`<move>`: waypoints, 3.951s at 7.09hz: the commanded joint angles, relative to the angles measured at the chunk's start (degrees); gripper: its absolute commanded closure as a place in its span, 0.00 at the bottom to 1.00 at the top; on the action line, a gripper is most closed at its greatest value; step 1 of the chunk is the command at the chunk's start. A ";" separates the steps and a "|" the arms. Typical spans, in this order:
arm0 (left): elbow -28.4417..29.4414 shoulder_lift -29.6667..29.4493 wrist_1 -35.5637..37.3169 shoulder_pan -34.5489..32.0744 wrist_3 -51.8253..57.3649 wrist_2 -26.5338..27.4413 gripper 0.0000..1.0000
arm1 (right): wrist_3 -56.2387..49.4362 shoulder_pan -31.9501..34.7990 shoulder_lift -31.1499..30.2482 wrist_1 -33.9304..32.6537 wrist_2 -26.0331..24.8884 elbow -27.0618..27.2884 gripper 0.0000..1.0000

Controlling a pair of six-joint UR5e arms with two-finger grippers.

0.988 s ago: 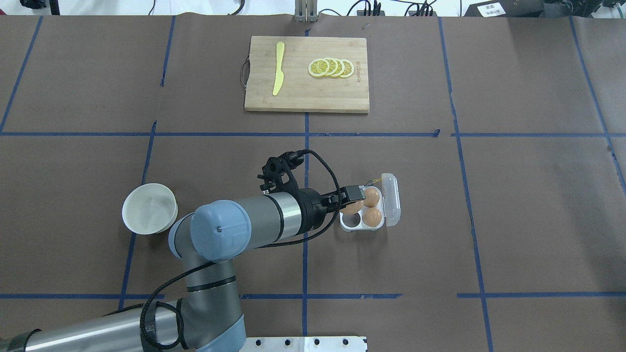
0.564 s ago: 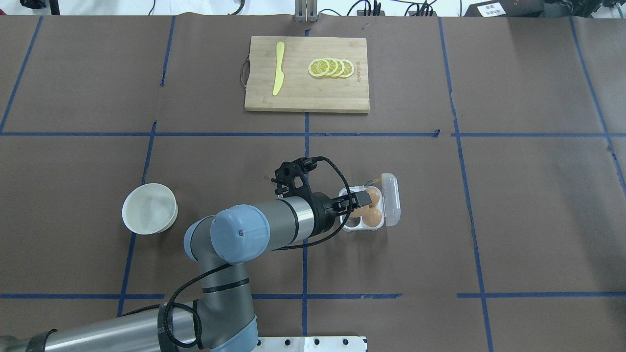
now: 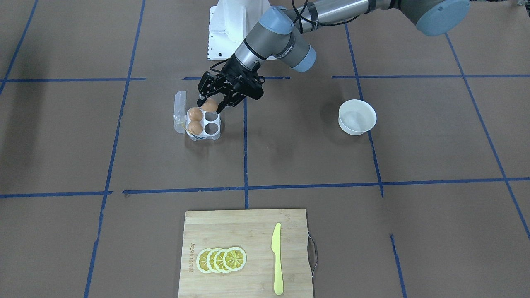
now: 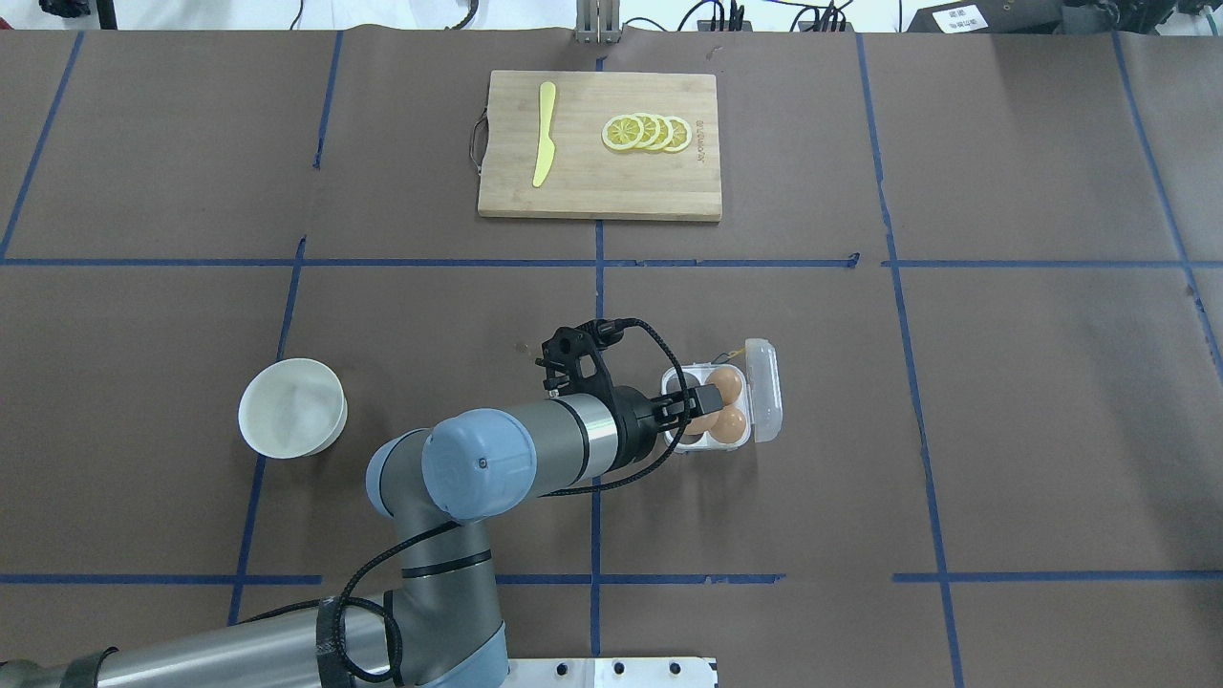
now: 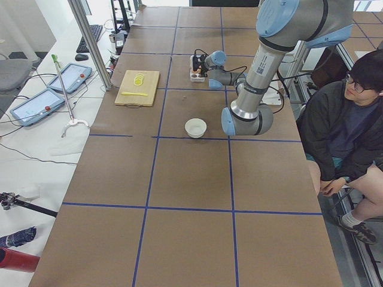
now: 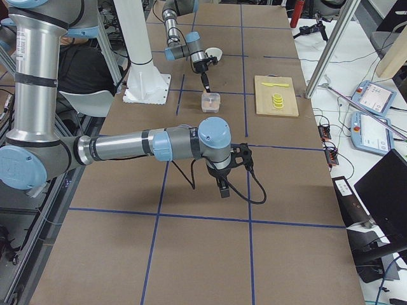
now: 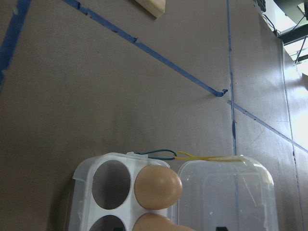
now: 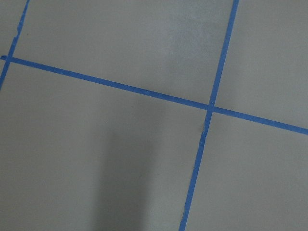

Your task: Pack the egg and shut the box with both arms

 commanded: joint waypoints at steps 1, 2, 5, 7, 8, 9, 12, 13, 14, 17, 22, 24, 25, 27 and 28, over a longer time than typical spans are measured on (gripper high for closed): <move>0.98 -0.67 0.09 0.13 0.07 0.07 0.56 | -0.03 0.09 0.00 0.00 0.00 0.04 0.00; 1.16 -0.93 0.09 0.13 0.07 0.07 0.56 | -0.03 0.09 0.00 0.00 0.00 0.04 0.00; 1.16 -1.11 0.09 0.13 0.07 -0.02 0.48 | -0.03 0.09 0.00 0.00 0.00 0.04 0.00; 1.16 -1.11 0.09 -0.04 0.41 -0.02 0.42 | -0.03 0.17 0.00 0.00 0.00 0.04 0.00; 1.16 -1.11 0.09 -0.05 0.42 -0.02 0.42 | -0.03 0.17 0.00 0.00 0.00 0.04 0.00; 1.16 -1.11 0.09 -0.22 0.51 -0.02 0.41 | -0.03 0.17 0.00 0.00 0.00 0.04 0.00; 1.16 -1.11 0.26 -0.40 0.59 -0.02 0.35 | -0.12 0.17 0.00 0.00 0.00 0.04 0.00; 1.16 -1.11 0.35 -0.57 0.59 -0.02 0.34 | -0.12 0.26 0.00 0.00 0.00 0.04 0.00; 1.16 -1.11 0.35 -0.57 0.59 -0.02 0.33 | -0.12 0.26 0.00 0.00 0.00 0.04 0.00; 1.16 -1.11 0.44 -0.57 1.38 -0.02 0.24 | -0.12 0.26 0.00 0.00 0.00 -0.05 0.00; 0.55 -1.03 0.35 -0.66 2.00 -0.20 0.23 | -0.03 0.52 0.00 0.00 0.00 0.04 0.00; -1.29 -0.59 0.35 -2.06 3.05 -1.07 0.18 | -0.12 0.61 0.00 0.00 0.00 0.04 0.00; -1.65 -0.33 0.44 -2.76 4.19 -2.64 0.01 | -0.12 0.61 0.00 0.00 0.00 0.04 0.00; -1.65 0.03 0.35 -2.86 4.20 -2.75 0.01 | -0.12 0.61 0.00 0.00 0.00 0.13 0.00; -1.65 0.03 0.44 -2.86 4.28 -2.75 0.01 | -0.12 0.61 0.00 0.00 0.00 0.13 0.00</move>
